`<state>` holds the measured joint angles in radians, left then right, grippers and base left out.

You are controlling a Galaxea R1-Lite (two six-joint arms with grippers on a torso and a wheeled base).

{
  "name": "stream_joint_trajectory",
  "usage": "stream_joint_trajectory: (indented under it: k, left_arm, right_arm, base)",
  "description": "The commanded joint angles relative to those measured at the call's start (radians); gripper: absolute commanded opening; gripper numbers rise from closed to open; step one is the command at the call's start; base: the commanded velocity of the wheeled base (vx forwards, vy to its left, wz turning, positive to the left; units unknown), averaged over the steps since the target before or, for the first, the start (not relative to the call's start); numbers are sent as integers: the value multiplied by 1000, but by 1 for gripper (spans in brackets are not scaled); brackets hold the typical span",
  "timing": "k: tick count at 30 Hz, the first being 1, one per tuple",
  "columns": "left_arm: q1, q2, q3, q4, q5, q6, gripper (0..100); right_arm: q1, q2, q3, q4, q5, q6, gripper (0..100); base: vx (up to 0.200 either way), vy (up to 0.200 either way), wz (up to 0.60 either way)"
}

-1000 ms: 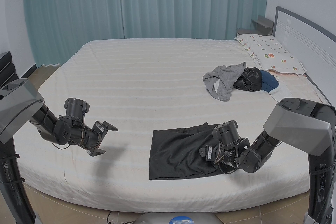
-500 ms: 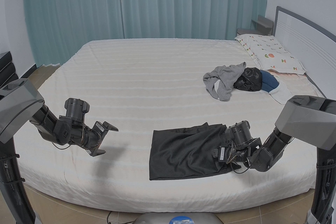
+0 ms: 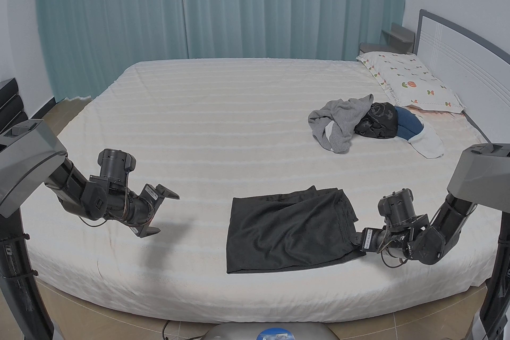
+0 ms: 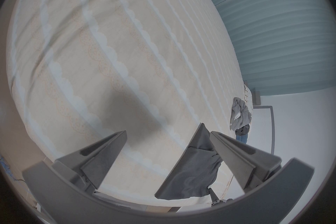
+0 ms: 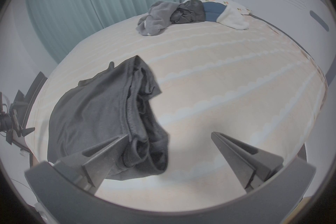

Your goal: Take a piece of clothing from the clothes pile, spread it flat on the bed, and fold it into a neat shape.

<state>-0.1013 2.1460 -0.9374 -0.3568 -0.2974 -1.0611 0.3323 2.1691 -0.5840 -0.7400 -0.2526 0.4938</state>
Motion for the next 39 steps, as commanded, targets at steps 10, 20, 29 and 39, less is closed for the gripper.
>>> stream_joint_trajectory:
  k: [10,20,29,39]
  left_arm:
    - [0,2,0,-2,1,0,100]
    - [0,2,0,-1,1,0,100]
    - [2,2,-1,-2,1,-2,100]
    - [6,0,-4,-1,-5,-7,100]
  right_arm:
    - [-107,-40,115,-113,84,3,100]
    - [-62,-34,29,-134,329,166,100]
    - [-49,9,-14,-128,430,177,0]
    - [-76,-8,39,-113,395,129,0]
  base:
    - [0,0,0]
    - [0,0,0]
    - [0,0,0]
    - [0,0,0]
